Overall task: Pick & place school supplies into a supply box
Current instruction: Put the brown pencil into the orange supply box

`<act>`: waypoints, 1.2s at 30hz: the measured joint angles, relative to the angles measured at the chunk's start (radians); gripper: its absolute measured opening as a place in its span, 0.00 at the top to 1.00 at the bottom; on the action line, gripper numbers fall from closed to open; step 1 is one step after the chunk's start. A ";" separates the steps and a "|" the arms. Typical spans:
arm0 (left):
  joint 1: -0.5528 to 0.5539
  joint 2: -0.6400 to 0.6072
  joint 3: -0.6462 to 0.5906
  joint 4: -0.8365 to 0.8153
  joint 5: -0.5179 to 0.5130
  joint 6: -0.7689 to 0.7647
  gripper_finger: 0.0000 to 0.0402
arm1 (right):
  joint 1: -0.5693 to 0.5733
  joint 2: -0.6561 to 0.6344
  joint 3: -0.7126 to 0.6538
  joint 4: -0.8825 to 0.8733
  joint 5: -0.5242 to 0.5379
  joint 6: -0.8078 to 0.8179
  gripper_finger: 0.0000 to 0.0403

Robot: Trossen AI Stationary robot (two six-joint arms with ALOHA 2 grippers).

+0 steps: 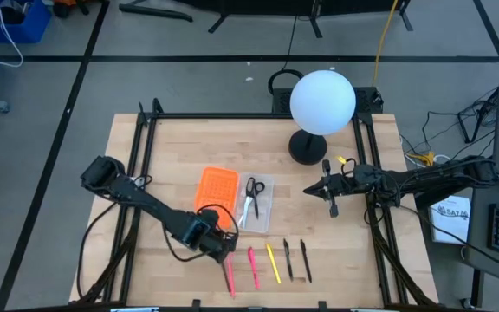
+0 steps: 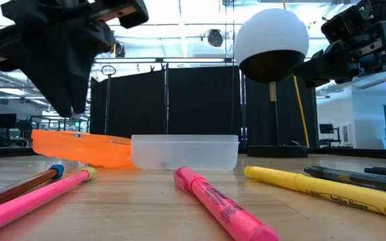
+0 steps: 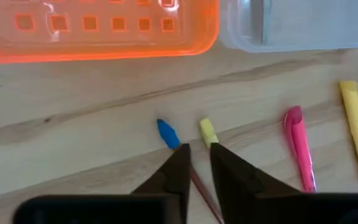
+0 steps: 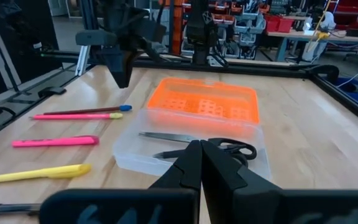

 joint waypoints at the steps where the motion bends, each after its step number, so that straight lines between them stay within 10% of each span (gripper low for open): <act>1: 0.006 0.000 0.000 0.000 0.013 0.002 0.78 | 0.000 0.000 0.000 0.000 0.000 0.003 1.00; 10: 0.024 0.021 0.000 0.011 0.109 -0.036 0.57 | 0.000 0.000 0.000 0.023 0.000 -0.003 1.00; 36: 0.058 0.190 0.003 0.044 0.159 0.113 0.67 | 0.000 0.000 0.001 0.031 0.000 -0.004 1.00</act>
